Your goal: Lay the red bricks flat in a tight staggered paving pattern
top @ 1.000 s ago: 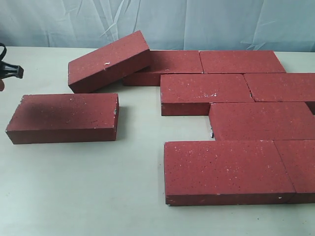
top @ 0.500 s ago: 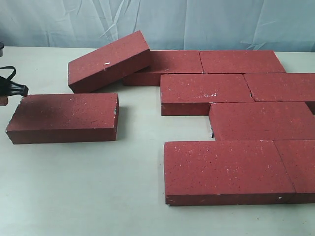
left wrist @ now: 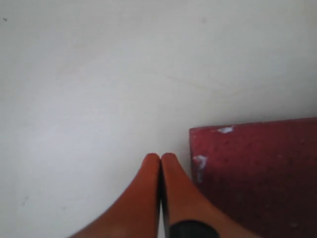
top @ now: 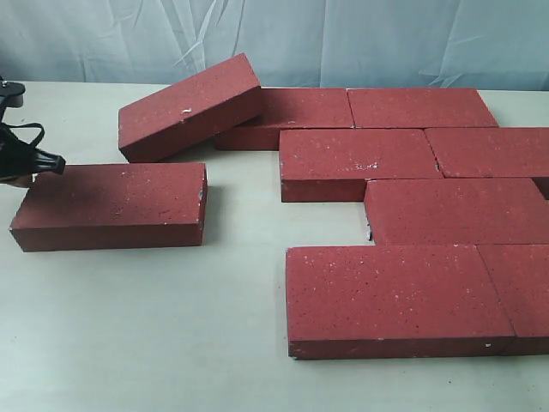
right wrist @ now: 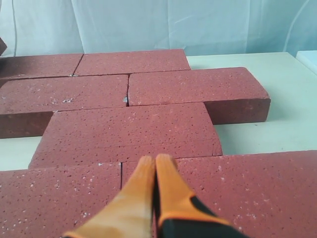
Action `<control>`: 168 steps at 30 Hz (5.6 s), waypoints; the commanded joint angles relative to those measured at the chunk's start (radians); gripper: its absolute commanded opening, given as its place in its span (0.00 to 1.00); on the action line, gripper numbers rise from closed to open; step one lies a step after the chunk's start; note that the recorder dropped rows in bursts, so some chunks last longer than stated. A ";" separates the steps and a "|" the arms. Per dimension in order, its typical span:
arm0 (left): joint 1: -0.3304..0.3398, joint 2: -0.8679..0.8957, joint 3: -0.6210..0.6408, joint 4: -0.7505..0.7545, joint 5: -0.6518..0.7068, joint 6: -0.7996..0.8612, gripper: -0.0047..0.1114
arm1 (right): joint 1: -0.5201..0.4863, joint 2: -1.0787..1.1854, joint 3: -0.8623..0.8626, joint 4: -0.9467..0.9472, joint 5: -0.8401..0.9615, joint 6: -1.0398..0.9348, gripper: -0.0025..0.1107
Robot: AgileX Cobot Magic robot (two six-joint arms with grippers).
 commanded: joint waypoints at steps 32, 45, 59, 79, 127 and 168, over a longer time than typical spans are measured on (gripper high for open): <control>-0.156 0.000 -0.001 -0.304 0.010 0.111 0.04 | 0.005 -0.007 0.005 -0.001 -0.009 -0.004 0.02; -0.206 0.000 -0.001 -0.339 0.018 0.113 0.04 | 0.005 -0.007 0.005 -0.001 -0.009 -0.004 0.02; -0.222 -0.004 -0.001 -0.337 0.024 0.107 0.04 | 0.005 -0.007 0.005 -0.001 -0.009 -0.004 0.02; -0.138 -0.145 -0.005 -0.298 0.135 0.213 0.04 | 0.005 -0.007 0.005 -0.001 -0.009 -0.004 0.02; -0.625 0.009 0.018 -0.669 0.295 1.370 0.04 | 0.005 -0.007 0.005 -0.001 -0.009 -0.004 0.02; -0.625 -0.102 0.001 -0.832 0.327 1.367 0.04 | 0.005 -0.007 0.005 -0.003 -0.009 -0.004 0.02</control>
